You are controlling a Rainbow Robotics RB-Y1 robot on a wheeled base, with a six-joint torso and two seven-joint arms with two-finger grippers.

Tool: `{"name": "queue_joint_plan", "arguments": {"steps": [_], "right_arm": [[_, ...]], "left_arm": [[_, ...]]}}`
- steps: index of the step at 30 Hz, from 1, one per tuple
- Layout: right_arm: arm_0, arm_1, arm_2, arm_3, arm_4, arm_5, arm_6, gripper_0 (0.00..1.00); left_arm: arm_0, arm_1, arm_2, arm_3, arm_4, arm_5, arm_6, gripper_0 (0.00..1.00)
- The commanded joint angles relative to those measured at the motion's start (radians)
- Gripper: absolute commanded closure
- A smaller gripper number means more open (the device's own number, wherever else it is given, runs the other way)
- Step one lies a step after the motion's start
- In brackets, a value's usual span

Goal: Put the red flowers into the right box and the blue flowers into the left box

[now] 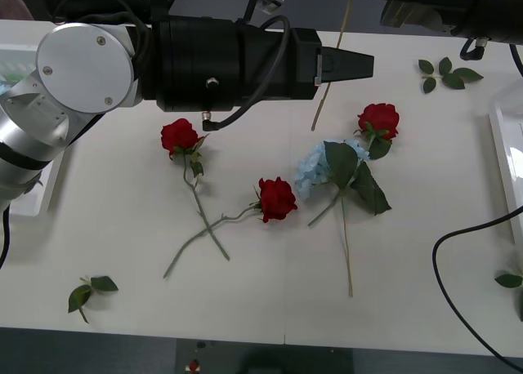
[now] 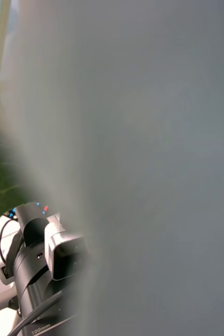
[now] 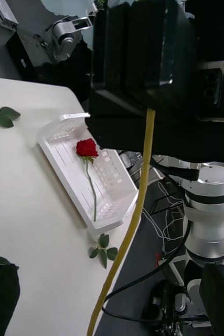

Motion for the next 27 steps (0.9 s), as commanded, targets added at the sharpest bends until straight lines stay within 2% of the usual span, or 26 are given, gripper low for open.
{"name": "queue_joint_plan", "arguments": {"steps": [1,3,4,5,21,22,23,24,25,27], "right_arm": [[-0.026,-0.004,-0.001,-0.036,-0.008,-0.006,0.018,1.00],[-0.026,-0.004,-0.001,-0.036,-0.008,-0.006,0.018,1.00],[-0.026,-0.004,-0.001,-0.036,-0.008,-0.006,0.018,1.00],[-0.026,-0.004,-0.001,-0.036,-0.008,-0.006,0.018,1.00],[-0.026,-0.004,-0.001,-0.036,-0.008,-0.006,0.018,1.00],[-0.026,-0.004,-0.001,-0.036,-0.008,-0.006,0.018,0.77],[-0.026,-0.004,-0.001,-0.036,-0.008,-0.006,0.018,0.48],[-0.026,-0.004,-0.001,-0.036,-0.008,-0.006,0.018,0.09],[-0.026,-0.004,-0.001,-0.036,-0.008,-0.006,0.018,0.00],[-0.026,-0.004,-0.001,-0.036,-0.008,-0.006,0.018,0.00]], "left_arm": [[-0.042,-0.020,0.002,-0.002,-0.022,-0.012,0.048,0.40],[-0.042,-0.021,-0.010,-0.002,-0.033,-0.014,0.049,0.70],[-0.042,-0.023,-0.016,-0.003,-0.039,-0.017,0.049,0.96],[-0.042,-0.023,-0.019,-0.002,-0.042,-0.018,0.051,1.00],[-0.042,-0.013,-0.026,-0.002,-0.059,-0.040,0.054,1.00],[-0.044,-0.006,-0.026,-0.003,-0.059,-0.041,0.053,1.00],[-0.044,-0.003,-0.026,-0.003,-0.059,-0.043,0.053,1.00],[-0.045,0.007,-0.024,-0.003,-0.059,-0.044,0.053,1.00],[-0.045,0.011,-0.024,-0.005,-0.059,-0.044,0.053,1.00],[-0.045,0.033,-0.016,-0.007,-0.054,-0.044,0.053,1.00]]}}
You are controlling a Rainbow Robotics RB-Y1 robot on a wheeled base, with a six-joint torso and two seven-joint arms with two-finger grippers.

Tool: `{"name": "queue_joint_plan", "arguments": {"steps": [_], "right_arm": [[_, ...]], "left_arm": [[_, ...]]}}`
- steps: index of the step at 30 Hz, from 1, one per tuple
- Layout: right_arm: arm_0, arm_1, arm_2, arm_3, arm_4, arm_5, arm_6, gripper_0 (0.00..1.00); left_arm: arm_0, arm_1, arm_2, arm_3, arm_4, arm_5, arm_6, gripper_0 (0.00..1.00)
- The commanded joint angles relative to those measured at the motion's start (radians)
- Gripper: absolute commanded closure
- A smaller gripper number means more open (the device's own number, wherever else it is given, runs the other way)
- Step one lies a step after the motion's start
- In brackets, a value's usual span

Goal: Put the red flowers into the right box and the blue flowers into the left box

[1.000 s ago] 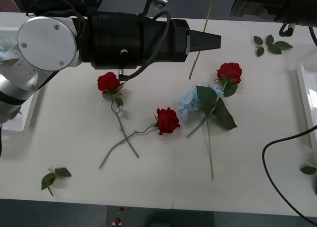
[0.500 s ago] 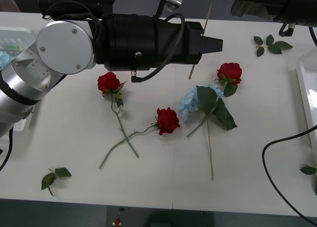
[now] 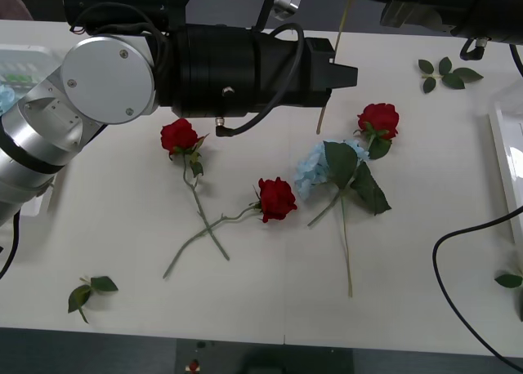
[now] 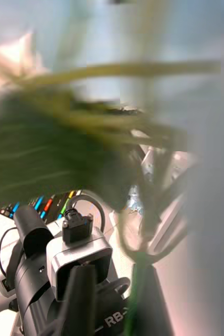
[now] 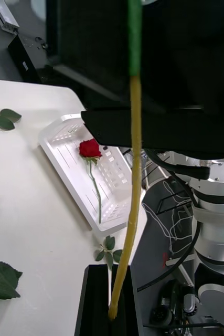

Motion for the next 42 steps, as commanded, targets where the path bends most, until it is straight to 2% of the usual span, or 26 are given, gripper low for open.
{"name": "queue_joint_plan", "arguments": {"steps": [1,12,18,27,29,34,42], "right_arm": [[-0.026,-0.004,-0.001,-0.036,-0.008,-0.006,0.018,0.00],[-0.026,-0.004,-0.001,-0.036,-0.008,-0.006,0.018,0.00],[-0.026,-0.004,-0.001,-0.036,-0.008,-0.006,0.018,0.00],[-0.026,-0.004,-0.001,-0.036,-0.008,-0.006,0.018,0.00],[-0.003,-0.013,-0.009,-0.036,-0.004,-0.009,0.021,0.00],[0.000,-0.067,-0.023,-0.079,0.058,-0.003,-0.014,0.00],[0.000,-0.151,-0.023,-0.090,0.130,0.067,-0.217,0.00]], "left_arm": [[-0.037,0.060,0.022,-0.016,0.014,-0.017,0.051,1.00],[-0.032,0.239,0.062,-0.028,0.112,-0.017,0.051,1.00],[0.034,0.384,0.139,-0.036,0.175,-0.017,0.037,1.00],[0.254,0.597,0.315,-0.070,0.184,0.005,0.009,1.00],[0.322,0.635,0.389,-0.061,0.176,0.061,-0.003,1.00],[0.460,0.677,0.571,0.001,0.162,0.235,-0.084,1.00],[0.689,0.687,0.798,0.121,0.064,0.356,-0.233,1.00]]}}
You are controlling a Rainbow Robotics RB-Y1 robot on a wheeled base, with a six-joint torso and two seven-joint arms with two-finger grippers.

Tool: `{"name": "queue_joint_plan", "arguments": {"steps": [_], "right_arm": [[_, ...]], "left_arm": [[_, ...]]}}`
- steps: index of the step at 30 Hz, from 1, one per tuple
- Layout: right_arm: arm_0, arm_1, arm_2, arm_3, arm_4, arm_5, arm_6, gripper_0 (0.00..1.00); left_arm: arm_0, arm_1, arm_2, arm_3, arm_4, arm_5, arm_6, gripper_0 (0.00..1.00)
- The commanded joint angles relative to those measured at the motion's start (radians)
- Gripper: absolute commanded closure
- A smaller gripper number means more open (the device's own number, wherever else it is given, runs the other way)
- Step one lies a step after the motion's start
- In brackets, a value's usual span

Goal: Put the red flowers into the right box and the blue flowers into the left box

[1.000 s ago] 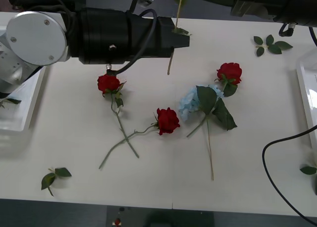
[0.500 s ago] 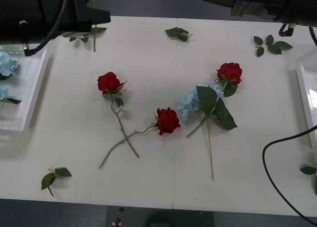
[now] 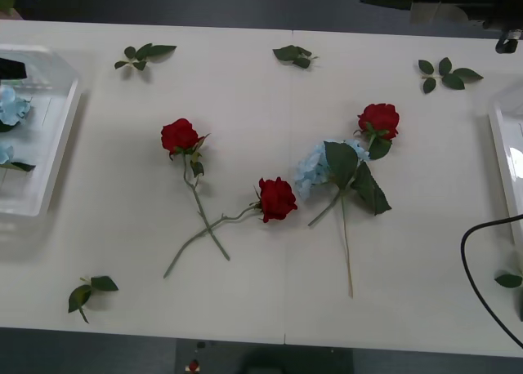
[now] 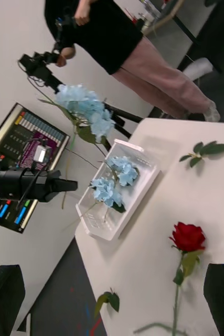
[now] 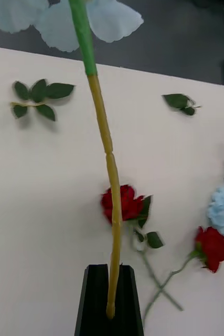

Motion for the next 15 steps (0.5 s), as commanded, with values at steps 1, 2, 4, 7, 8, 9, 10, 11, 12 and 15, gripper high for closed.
{"name": "queue_joint_plan", "arguments": {"steps": [1,2,4,7,8,9,10,11,12,15], "right_arm": [[-0.004,-0.060,-0.011,-0.036,0.034,0.033,-0.150,0.00],[-0.004,-0.069,-0.011,-0.038,0.050,0.049,-0.186,0.00],[-0.004,-0.084,-0.011,-0.041,0.077,0.073,-0.255,0.00],[-0.004,-0.101,-0.011,-0.042,0.117,0.108,-0.342,0.00],[-0.004,-0.107,-0.011,-0.042,0.139,0.122,-0.382,0.00],[-0.004,-0.112,-0.011,-0.042,0.157,0.136,-0.417,0.00],[-0.004,-0.113,-0.010,-0.042,0.169,0.144,-0.436,0.00],[-0.004,-0.116,-0.008,-0.042,0.191,0.156,-0.465,0.00],[-0.004,-0.121,-0.007,-0.042,0.215,0.174,-0.508,0.00],[-0.004,-0.129,0.004,-0.044,0.270,0.207,-0.590,0.00]], "left_arm": [[0.078,0.037,0.084,0.061,-0.062,0.050,-0.083,1.00],[0.095,0.040,0.093,0.082,-0.079,0.051,-0.102,1.00],[0.107,0.041,0.094,0.120,-0.101,0.053,-0.132,1.00],[0.113,0.041,0.087,0.168,-0.116,0.053,-0.166,1.00],[0.113,0.040,0.074,0.186,-0.119,0.053,-0.171,1.00],[0.113,0.040,0.064,0.199,-0.124,0.053,-0.175,1.00],[0.113,0.040,0.058,0.205,-0.125,0.051,-0.178,1.00],[0.111,0.041,0.047,0.212,-0.128,0.046,-0.183,1.00],[0.111,0.041,0.030,0.219,-0.144,0.033,-0.187,1.00],[0.108,0.040,-0.013,0.226,-0.188,-0.012,-0.187,1.00]]}}
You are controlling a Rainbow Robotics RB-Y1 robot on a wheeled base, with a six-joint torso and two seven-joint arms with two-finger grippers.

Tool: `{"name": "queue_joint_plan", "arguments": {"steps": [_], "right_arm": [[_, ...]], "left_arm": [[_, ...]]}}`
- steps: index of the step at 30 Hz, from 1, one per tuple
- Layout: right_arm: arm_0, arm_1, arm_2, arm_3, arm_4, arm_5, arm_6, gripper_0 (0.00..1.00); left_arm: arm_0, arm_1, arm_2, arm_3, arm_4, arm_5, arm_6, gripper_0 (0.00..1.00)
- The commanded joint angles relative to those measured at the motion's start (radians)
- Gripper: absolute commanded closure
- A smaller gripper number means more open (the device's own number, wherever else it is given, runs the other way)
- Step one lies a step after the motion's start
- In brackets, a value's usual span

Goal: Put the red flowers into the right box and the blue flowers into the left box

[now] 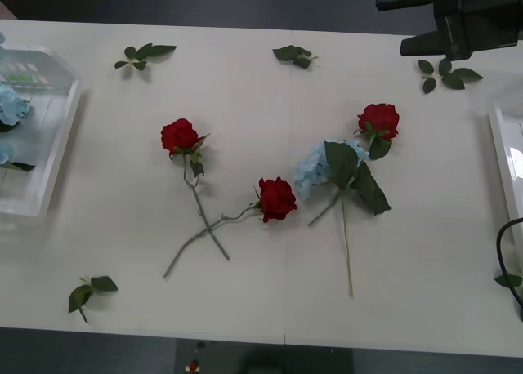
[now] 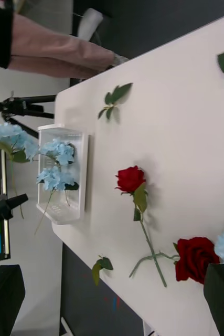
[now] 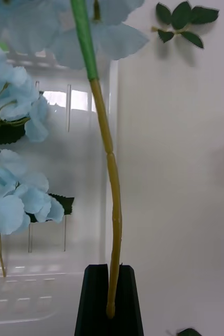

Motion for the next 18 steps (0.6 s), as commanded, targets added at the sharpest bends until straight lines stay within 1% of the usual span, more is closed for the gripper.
{"name": "queue_joint_plan", "arguments": {"steps": [1,5,10,13,18], "right_arm": [[-0.004,-0.038,0.009,-0.039,0.068,0.037,-0.133,0.00],[-0.004,-0.058,0.056,-0.039,0.142,0.051,-0.227,0.00],[-0.004,-0.078,0.144,-0.039,0.254,0.051,-0.345,0.00],[-0.004,-0.083,0.194,-0.032,0.317,0.051,-0.388,0.00],[-0.004,-0.081,0.276,-0.015,0.391,0.051,-0.394,0.00]], "left_arm": [[-0.025,0.040,-0.047,0.012,-0.050,-0.063,-0.034,1.00],[-0.055,0.040,-0.113,0.062,-0.057,-0.086,-0.039,1.00],[-0.089,0.040,-0.198,0.121,-0.093,-0.136,-0.050,1.00],[-0.131,0.038,-0.268,0.152,-0.143,-0.162,-0.051,1.00],[-0.210,0.024,-0.377,0.207,-0.197,-0.209,-0.053,1.00]]}}
